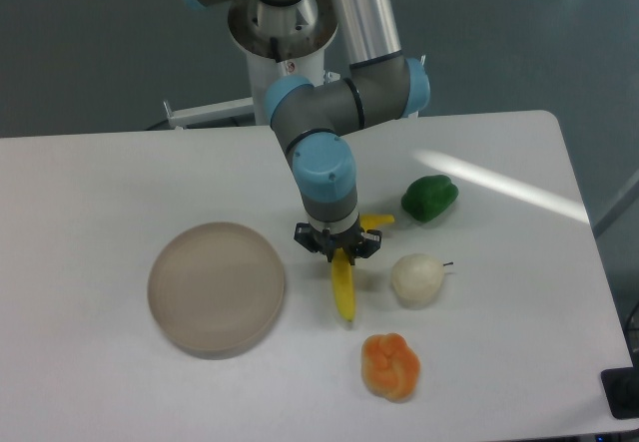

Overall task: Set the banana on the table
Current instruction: 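Lower the banana onto the table beside the white pear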

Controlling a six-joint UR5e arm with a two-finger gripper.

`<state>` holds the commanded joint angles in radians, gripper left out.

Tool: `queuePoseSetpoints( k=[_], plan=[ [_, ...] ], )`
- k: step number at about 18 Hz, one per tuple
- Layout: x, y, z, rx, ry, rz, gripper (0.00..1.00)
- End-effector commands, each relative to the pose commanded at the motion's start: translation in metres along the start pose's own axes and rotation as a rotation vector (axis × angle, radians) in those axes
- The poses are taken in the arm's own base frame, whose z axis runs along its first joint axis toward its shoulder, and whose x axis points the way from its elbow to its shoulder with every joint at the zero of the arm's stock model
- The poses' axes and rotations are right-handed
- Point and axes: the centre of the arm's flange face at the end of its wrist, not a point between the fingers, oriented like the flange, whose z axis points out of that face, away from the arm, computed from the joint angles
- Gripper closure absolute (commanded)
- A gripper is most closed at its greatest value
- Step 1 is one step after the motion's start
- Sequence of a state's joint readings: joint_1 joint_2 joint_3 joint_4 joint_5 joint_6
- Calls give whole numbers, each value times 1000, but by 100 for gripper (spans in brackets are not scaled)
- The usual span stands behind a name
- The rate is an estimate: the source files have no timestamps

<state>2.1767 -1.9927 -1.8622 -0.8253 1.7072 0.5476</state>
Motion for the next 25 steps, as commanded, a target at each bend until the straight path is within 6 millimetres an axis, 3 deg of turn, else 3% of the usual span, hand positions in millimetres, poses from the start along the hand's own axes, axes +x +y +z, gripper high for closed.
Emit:
queuePoseSetpoints(
  k=[16, 18, 20, 22, 25],
  plan=[
    [-1, 0, 5, -13, -3, 40, 67],
    [-2, 0, 4, -10, -3, 44, 60],
    [-4, -2, 0, -2, -8, 43, 42],
    [-6, -2, 1, -2, -8, 38, 15],
    [-9, -4, -5, 6, -15, 38, 2]
  ],
)
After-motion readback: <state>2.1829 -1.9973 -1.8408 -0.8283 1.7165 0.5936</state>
